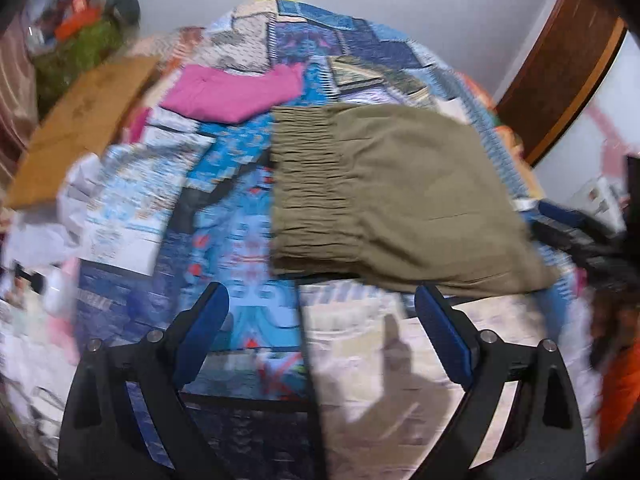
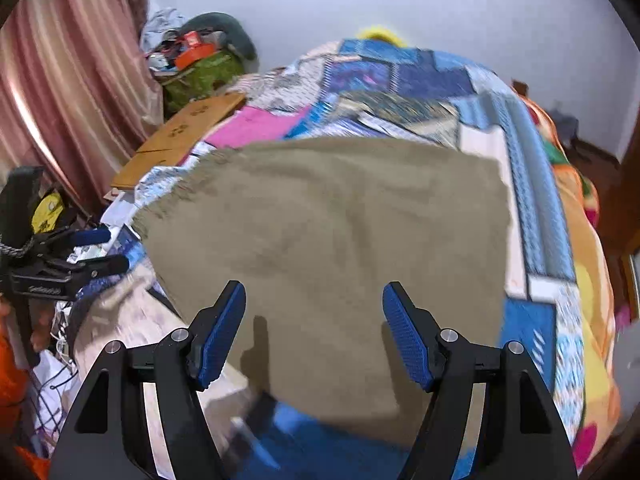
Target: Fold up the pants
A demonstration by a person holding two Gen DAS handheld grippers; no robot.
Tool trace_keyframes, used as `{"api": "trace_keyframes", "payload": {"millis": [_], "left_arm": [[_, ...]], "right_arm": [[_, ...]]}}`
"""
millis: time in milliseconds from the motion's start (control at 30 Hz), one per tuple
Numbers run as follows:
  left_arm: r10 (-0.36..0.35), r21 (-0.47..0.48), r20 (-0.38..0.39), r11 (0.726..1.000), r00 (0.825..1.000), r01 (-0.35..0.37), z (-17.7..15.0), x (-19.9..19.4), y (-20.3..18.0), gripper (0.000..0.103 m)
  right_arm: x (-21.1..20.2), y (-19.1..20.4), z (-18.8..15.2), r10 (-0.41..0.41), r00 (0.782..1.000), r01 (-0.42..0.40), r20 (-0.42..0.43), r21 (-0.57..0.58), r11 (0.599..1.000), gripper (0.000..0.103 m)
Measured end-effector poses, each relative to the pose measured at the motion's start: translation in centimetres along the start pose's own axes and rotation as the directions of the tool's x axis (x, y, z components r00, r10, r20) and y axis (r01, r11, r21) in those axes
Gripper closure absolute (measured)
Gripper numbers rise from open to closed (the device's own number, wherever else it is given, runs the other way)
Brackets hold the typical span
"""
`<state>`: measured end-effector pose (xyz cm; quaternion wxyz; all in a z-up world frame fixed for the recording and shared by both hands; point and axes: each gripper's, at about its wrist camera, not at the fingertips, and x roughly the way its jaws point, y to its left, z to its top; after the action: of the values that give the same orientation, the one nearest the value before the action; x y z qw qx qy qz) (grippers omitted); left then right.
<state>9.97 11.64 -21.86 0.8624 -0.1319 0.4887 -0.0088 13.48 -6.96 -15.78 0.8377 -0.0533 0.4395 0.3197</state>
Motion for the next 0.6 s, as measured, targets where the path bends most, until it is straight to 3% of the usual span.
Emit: {"api": "trace_keyframes", "payload": {"millis": [67,267,600], "left_arm": [[-0.081,-0.035,-0.018,0.996,0.997,0.081,0.0,0.4,-0.1,0.008],[-0.184,-0.103,-0.091,0.979,0.979,0.174,0.0,3.1,-0.6,0.008],[-0.333,-0.288,-0.056,0.908,0.941,0.304,2.8,5.8,1.8,0.008]], "right_arm": [[0.9,0.8,0.5,-0.001,1.000,0.001,0.003,-0.013,1.000,0.036],[4.3,1.9,0.4,-0.006,0.999,0.005,-0.051,-0.007,1.000,0.036],[4.9,1.8,-0.9,0.036,0.997,-0.039,-0.075,-0.037,0.999,0.035]]}}
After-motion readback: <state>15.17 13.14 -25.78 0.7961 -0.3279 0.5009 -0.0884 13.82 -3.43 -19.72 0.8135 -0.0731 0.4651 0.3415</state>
